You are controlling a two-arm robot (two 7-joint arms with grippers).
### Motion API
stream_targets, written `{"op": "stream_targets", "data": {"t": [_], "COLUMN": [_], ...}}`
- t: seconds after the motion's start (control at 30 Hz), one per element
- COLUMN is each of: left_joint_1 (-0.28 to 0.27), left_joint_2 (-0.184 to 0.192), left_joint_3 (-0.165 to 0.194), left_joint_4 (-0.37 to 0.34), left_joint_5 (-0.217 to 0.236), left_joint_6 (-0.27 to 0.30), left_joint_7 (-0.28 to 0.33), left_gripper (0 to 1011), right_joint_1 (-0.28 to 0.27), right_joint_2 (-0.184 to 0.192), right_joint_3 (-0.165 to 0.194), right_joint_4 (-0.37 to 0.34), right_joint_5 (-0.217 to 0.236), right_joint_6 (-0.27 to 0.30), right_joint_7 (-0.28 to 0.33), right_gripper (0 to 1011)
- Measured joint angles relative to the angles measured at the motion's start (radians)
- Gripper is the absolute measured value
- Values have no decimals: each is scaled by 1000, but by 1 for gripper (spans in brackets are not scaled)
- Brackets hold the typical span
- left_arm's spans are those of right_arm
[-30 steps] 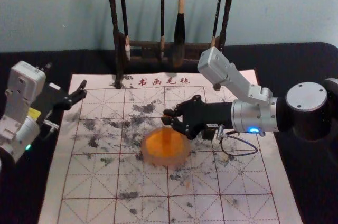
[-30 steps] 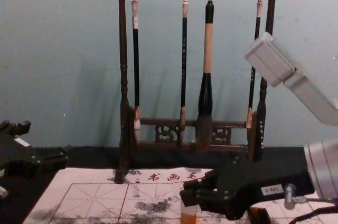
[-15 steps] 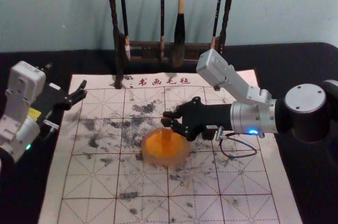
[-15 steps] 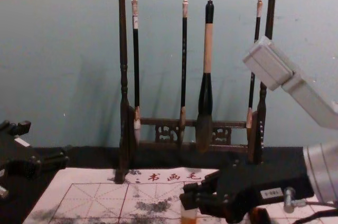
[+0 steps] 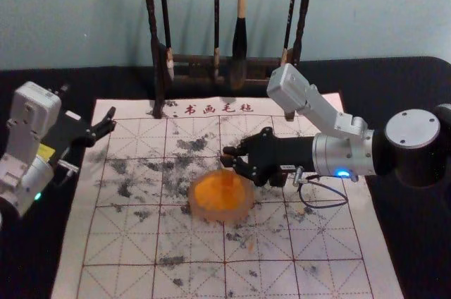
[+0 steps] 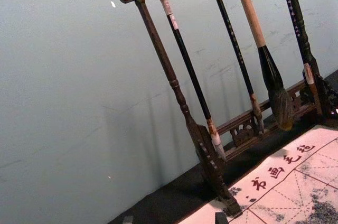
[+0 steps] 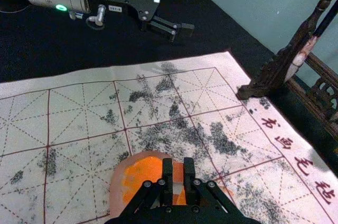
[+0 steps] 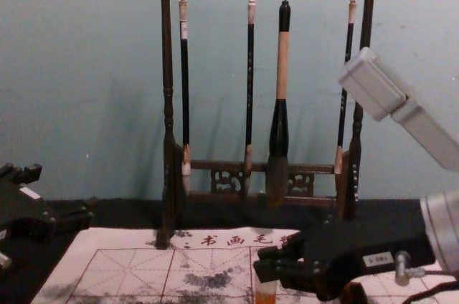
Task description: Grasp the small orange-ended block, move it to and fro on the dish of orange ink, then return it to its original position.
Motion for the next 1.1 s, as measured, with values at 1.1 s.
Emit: {"op": "stream_targets", "data": {"t": [1.1], "left_joint_1": [0], "left_joint_2": [0], "left_joint_3": [0], "left_joint_4": [0], "left_joint_5": [0], "left_joint_6": [0], "left_joint_7": [0], "left_gripper": [1001], "right_joint_1": [-44], "right_joint_2": [57], "right_joint_3": [2], "right_joint_4": [-85], "right_joint_5": [36], "right_joint_6": [7], "right_joint_7": [28], "right_gripper": [119]}}
